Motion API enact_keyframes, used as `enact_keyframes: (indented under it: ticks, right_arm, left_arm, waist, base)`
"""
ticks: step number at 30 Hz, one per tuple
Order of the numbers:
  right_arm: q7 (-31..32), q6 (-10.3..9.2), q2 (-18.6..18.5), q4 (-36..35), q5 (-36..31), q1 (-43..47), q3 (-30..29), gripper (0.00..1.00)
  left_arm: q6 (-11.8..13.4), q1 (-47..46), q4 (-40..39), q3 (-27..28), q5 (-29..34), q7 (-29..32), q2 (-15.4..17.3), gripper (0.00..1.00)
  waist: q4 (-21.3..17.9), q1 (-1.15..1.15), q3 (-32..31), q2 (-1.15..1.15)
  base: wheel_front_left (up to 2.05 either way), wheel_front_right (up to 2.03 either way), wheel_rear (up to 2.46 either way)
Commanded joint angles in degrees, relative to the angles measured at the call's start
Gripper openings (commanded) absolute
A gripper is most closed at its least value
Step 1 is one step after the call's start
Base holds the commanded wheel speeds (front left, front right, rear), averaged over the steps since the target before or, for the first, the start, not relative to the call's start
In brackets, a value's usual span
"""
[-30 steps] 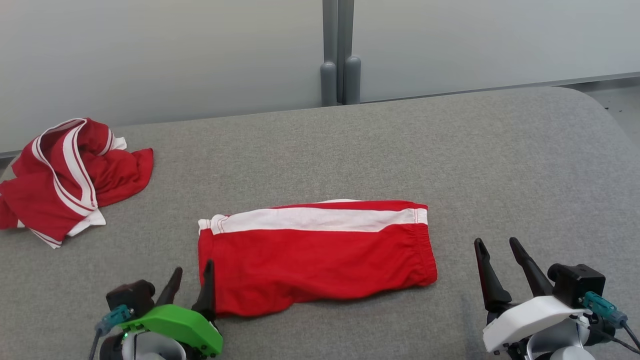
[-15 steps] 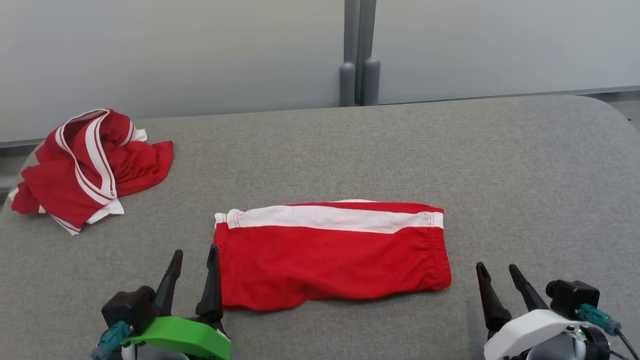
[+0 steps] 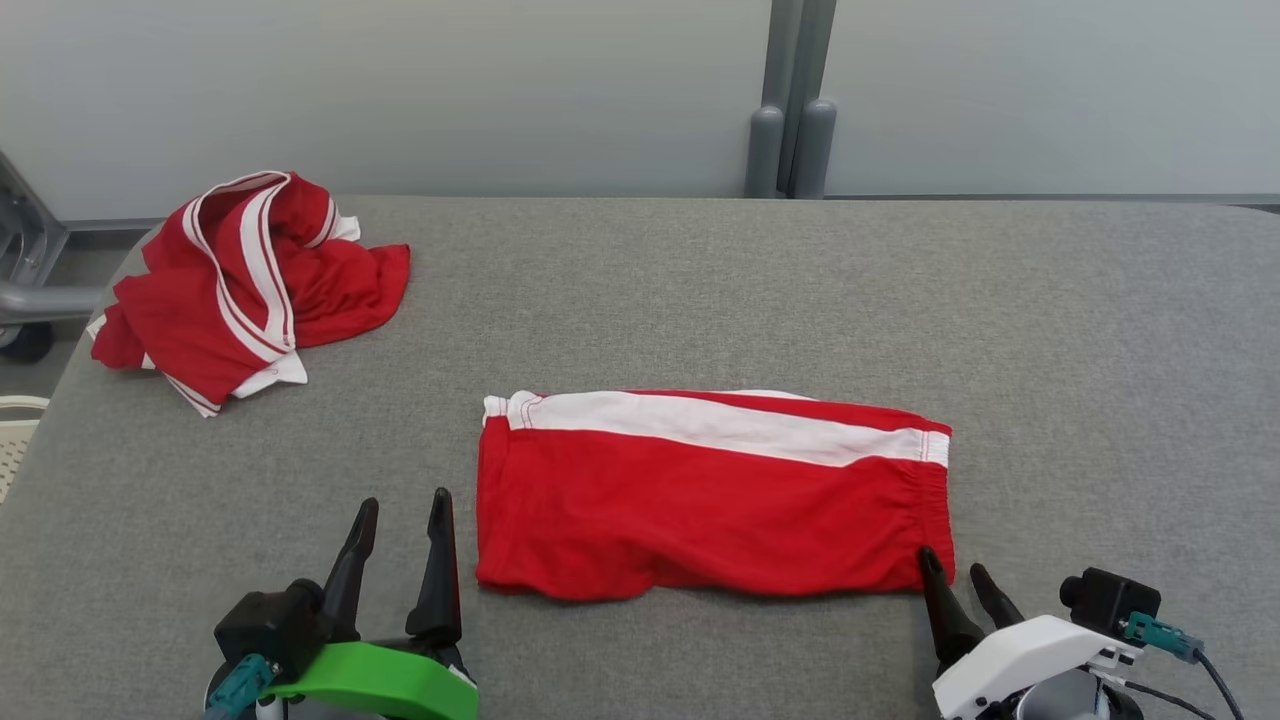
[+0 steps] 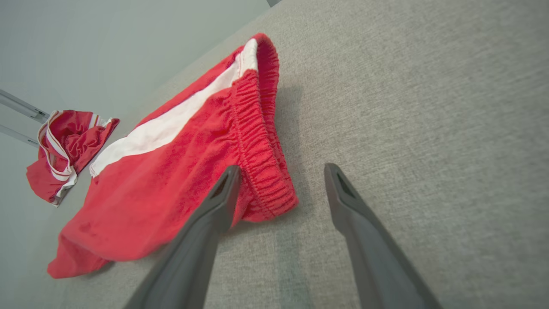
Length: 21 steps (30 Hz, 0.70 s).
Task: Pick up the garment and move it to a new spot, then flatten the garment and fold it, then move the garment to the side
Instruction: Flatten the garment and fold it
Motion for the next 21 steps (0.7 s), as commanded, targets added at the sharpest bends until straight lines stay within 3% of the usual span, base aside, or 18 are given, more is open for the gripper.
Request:
enact_keyframes:
  ticks: [1, 11, 13, 14, 17, 19, 21]
  right_arm:
    - [-0.61, 0.00, -0.17, 2.29, 1.94, -1.73, 0.65, 1.00]
    - [-2.87, 0.00, -0.13, 12.26, 8.59, -7.94, 5.22, 1.00]
    - [-3.38, 0.00, -0.13, 13.53, 9.95, -8.82, 6.47, 0.55]
    - [-3.81, 0.00, -0.07, 14.10, 10.48, -9.21, 6.97, 0.44]
    - [-5.03, 0.00, -0.08, 15.33, 11.41, -10.55, 7.79, 0.23]
    - [-5.77, 0.00, -0.09, 15.65, 11.46, -11.29, 7.85, 0.04]
    - [-6.29, 0.00, -0.17, 15.52, 11.64, -11.88, 7.52, 0.00]
  left_arm:
    - [-0.03, 0.05, 0.00, 0.16, 0.45, -0.16, -0.23, 1.00]
    - [-0.40, -0.38, -0.14, 1.24, 1.03, -0.17, -0.59, 1.00]
    - [-0.40, -0.34, -0.11, 1.45, 1.05, -0.16, -0.70, 1.00]
    - [-0.41, -0.29, -0.11, 1.60, 1.12, -0.17, -0.78, 1.00]
    - [-0.46, -0.06, -0.19, 1.93, 1.31, -0.17, -0.97, 1.00]
    - [-0.53, 0.04, -0.13, 2.15, 1.43, -0.17, -1.05, 1.00]
    - [-0.61, 0.20, -0.12, 2.37, 1.56, -0.16, -1.17, 1.00]
  waist:
    - [1.14, 0.00, 0.74, 0.28]
    - [2.32, 0.00, 1.81, 0.28]
    - [2.26, 0.00, 1.87, 0.28]
    - [2.19, 0.00, 1.88, 0.28]
    - [1.84, 0.00, 1.86, 0.28]
    - [1.49, 0.00, 1.83, 0.28]
    - [1.03, 0.00, 1.78, 0.28]
  base:
    - [0.00, 0.00, 0.00]
    - [0.00, 0.00, 0.00]
    - [0.00, 0.00, 0.00]
    - [0.00, 0.00, 0.00]
    - [0.00, 0.00, 0.00]
    - [0.00, 0.00, 0.00]
    - [0.00, 0.00, 0.00]
